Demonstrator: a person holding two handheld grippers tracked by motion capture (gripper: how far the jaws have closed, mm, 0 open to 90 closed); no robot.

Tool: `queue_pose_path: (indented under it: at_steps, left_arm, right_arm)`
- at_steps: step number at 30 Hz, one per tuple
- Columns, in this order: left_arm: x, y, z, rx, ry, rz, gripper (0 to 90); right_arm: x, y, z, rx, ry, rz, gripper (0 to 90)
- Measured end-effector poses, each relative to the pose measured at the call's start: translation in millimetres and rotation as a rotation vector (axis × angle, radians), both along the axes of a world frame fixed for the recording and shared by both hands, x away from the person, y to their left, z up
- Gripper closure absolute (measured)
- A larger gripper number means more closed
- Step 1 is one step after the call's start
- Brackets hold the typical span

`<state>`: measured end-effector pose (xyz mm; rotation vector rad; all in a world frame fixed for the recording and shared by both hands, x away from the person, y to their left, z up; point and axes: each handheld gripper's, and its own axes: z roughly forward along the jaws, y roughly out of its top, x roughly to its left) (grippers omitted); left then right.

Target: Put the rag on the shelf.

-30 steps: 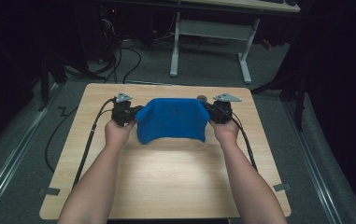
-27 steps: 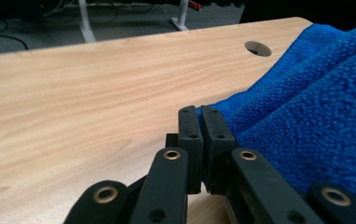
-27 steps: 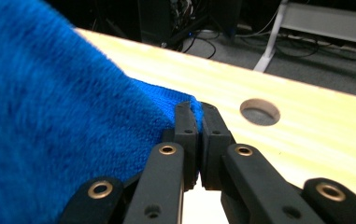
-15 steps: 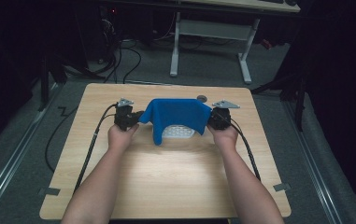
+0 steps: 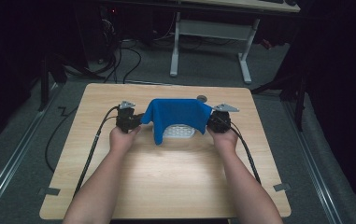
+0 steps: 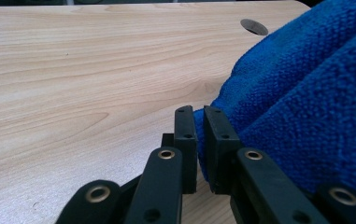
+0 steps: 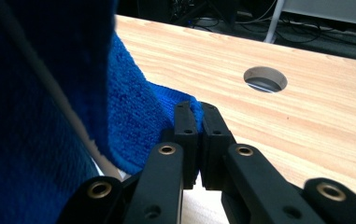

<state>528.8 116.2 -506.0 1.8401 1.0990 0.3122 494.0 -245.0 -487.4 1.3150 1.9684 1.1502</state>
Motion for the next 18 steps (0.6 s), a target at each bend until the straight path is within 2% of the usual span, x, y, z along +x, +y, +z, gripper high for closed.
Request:
queue_pose_path:
  at_steps: [3,6,10,14,18]
  left_arm:
    - [-1.5,1.6,1.4,0.013,-0.004,0.014,78.6]
    - [-4.1,7.3,5.3,0.024,-0.01,0.045,68.1]
    - [-9.3,18.1,12.4,0.023,-0.044,0.082,57.6]
    - [-17.5,29.4,20.7,0.028,-0.075,0.116,53.4]
    - [-24.6,38.7,25.4,0.03,-0.08,0.13,49.2]
  right_arm:
    - [-3.2,-2.6,-0.3,-0.002,0.003,-0.004,87.6]
    - [-7.0,-3.8,2.7,-0.019,0.001,-0.003,87.4]
    - [-10.2,-5.8,9.8,-0.036,-0.005,0.0,79.1]
    - [-13.4,-11.7,17.1,-0.054,-0.016,-0.029,72.4]
    - [-16.5,-22.7,25.4,-0.05,-0.021,-0.062,68.4]
